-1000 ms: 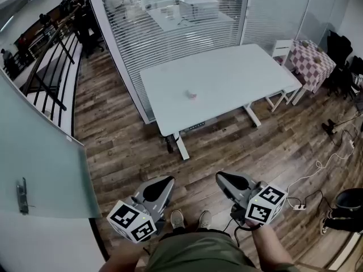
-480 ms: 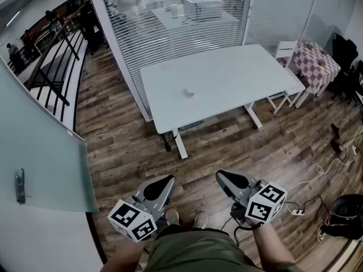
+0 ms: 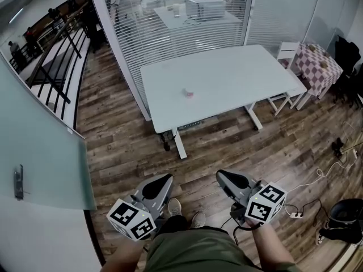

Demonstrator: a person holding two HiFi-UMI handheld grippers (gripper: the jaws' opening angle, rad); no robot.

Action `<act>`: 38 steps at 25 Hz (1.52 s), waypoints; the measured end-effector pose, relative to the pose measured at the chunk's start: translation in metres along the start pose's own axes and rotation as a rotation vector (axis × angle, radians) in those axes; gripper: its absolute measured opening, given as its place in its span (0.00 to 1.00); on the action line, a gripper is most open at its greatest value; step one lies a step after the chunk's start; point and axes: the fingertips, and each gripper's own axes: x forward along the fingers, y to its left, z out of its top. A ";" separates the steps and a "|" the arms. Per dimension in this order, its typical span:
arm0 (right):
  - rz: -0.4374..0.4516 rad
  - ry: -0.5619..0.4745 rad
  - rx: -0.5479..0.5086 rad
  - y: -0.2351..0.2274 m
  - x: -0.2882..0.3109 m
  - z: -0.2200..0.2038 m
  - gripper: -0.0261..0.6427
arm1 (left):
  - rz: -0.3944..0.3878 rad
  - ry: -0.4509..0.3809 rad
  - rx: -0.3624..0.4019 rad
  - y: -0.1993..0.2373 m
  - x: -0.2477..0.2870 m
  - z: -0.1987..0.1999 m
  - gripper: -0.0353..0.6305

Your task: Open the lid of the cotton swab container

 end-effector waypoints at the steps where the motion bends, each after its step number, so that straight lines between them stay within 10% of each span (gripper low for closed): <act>1: 0.001 -0.001 -0.001 0.000 0.000 0.001 0.06 | 0.000 -0.001 0.001 0.000 0.001 0.000 0.06; 38: -0.022 0.051 0.043 -0.084 0.109 0.018 0.06 | -0.003 0.044 -0.069 0.113 0.086 0.000 0.06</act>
